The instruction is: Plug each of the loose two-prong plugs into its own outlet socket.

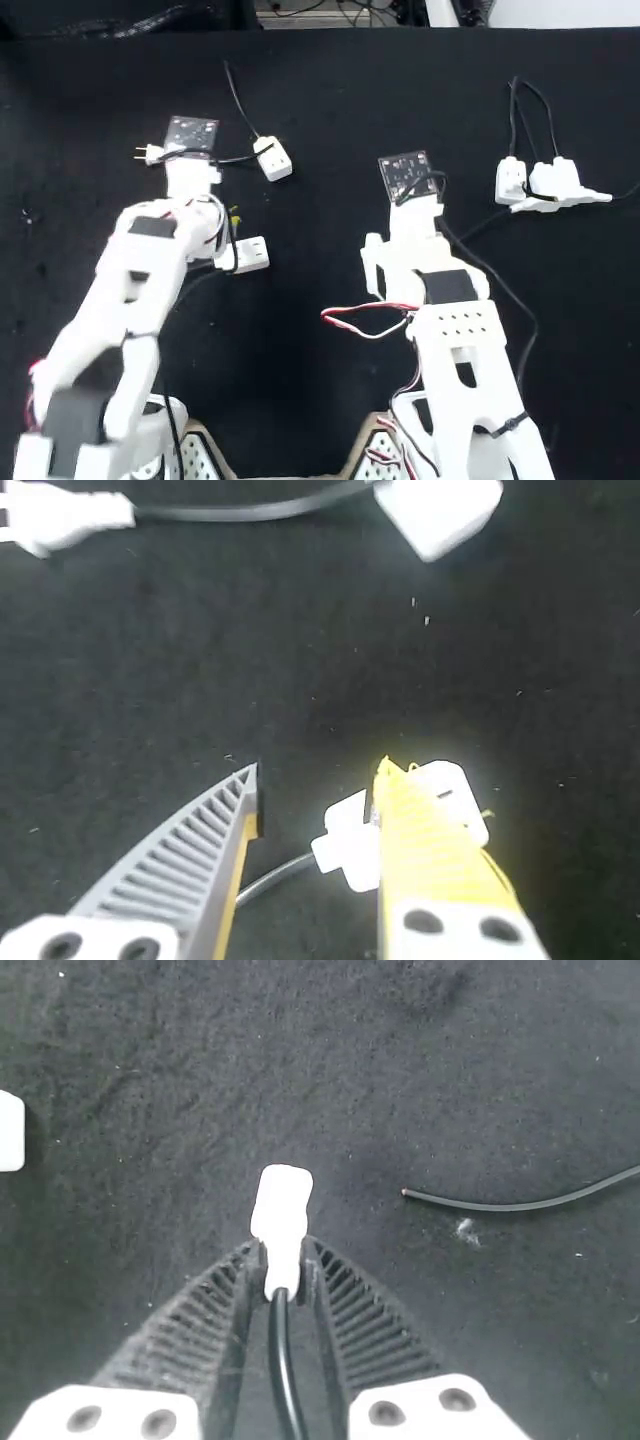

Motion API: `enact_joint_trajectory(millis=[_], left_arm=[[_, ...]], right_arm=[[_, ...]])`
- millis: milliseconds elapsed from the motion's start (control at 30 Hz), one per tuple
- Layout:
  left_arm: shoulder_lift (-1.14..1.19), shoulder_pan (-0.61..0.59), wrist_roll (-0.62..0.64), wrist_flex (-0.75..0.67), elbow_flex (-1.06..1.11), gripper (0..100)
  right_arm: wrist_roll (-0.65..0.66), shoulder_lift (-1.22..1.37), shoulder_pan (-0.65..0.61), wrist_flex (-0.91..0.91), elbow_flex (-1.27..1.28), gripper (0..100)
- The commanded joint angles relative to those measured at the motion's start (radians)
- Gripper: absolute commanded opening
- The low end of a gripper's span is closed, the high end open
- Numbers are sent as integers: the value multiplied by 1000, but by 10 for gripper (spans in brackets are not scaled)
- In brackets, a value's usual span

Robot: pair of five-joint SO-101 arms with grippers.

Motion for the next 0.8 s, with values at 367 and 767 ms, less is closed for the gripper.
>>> enact_joint_trajectory(millis=[367, 767], left_arm=[[247, 81, 9, -64, -125, 191], [247, 168, 9, 107, -91, 191]], right_arm=[[-5, -41, -28, -25, -12, 11], [-5, -41, -23, -44, -5, 11]])
